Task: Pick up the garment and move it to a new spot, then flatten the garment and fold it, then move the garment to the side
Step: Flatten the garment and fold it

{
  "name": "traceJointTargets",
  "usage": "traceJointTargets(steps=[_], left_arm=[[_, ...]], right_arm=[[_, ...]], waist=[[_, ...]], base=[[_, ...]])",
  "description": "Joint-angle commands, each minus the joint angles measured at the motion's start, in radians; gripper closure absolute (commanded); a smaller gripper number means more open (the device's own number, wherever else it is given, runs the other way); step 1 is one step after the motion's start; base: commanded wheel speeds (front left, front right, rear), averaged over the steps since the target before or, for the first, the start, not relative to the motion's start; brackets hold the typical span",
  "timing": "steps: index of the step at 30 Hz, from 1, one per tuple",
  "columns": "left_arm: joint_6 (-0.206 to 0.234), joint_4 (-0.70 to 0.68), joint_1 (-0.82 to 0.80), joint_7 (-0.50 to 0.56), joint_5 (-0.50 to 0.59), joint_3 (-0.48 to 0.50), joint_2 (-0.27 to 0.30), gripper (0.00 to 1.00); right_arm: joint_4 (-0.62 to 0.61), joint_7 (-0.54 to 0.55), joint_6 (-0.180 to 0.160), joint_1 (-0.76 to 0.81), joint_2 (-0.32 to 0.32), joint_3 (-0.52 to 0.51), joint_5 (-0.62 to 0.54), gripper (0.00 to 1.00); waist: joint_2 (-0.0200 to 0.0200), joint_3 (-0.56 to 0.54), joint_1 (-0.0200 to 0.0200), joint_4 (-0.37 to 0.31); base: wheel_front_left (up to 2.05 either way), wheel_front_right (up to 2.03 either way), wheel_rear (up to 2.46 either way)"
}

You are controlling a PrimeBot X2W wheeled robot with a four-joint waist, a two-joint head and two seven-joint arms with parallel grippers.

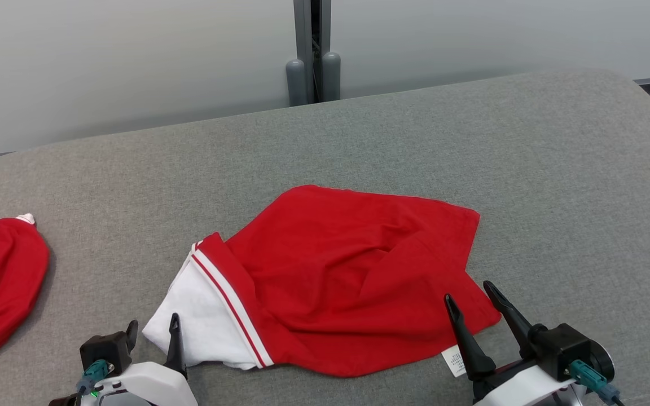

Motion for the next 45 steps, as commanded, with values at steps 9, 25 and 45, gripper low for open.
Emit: traceJointTargets(steps=[9, 25, 45], left_arm=[[0.012, 0.046, -0.020, 0.041, -0.027, 0.016, 0.018, 0.51], [-0.039, 0.089, -0.010, -0.083, -0.075, 0.034, 0.020, 1.00], [0.056, -0.267, 0.146, 0.013, -0.094, 0.052, 0.023, 1.00]], right_arm=[[-0.002, -0.005, 0.000, -0.007, -0.012, 0.004, 0.008, 0.00], [-0.006, -0.005, 0.000, 0.008, -0.009, -0.005, 0.008, 0.00], [0.307, -0.005, 0.000, -0.029, 0.005, -0.054, 0.004, 0.00]], waist=[[0.0000, 0.003, 0.0000, -0.014], [0.0000, -0.005, 0.0000, 0.012], [0.0000, -0.009, 0.0000, 0.048]], base=[[0.00, 0.00, 0.00], [0.00, 0.00, 0.00], [0.00, 0.00, 0.00]])
